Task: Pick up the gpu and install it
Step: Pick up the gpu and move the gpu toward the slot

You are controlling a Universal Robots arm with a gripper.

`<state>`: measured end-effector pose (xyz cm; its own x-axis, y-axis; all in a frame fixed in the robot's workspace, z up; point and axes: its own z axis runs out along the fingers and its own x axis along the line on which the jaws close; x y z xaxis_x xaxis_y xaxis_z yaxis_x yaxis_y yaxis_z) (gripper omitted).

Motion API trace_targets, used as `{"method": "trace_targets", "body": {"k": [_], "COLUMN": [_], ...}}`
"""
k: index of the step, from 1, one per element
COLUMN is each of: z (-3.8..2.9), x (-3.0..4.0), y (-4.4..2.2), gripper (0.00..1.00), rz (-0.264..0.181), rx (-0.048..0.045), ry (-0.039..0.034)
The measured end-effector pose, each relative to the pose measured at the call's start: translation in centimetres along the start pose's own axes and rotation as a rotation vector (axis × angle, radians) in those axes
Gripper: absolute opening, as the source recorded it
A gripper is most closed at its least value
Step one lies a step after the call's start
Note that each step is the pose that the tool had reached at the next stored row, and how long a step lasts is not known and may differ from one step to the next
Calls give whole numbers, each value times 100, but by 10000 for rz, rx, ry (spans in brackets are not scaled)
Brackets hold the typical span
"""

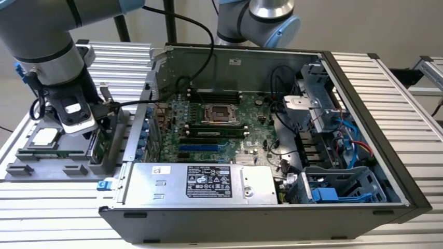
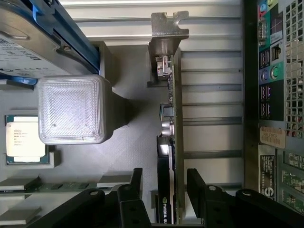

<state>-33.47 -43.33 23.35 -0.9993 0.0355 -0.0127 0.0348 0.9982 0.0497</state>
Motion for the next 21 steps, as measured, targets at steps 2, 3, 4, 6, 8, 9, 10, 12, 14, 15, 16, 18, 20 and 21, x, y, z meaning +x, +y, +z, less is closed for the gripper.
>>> {"method": "trace_targets", "body": {"k": [2,3,4,6,8,9,10,12,14,15,16,18,20,21], "z": [7,7,7,8,8,9,9,9,10,10,10,11,12,12], "x": [0,0,0,0,0,0,0,0,0,0,0,0,0,0], "y": [0,0,0,0,0,0,0,0,0,-1,-1,-1,-1,-1], "gripper": [100,100,100,100,100,100,100,100,0,0,0,0,0,0], "rz": [0,0,0,0,0,0,0,0,0,0,0,0,0,0], "rx": [-1,-1,-1,-1,-1,-1,-1,-1,-1,0,0,0,-1,-1], "ry": [-1,-1,-1,-2,-1,-1,-1,-1,-2,-1,0,0,-1,-1]}}
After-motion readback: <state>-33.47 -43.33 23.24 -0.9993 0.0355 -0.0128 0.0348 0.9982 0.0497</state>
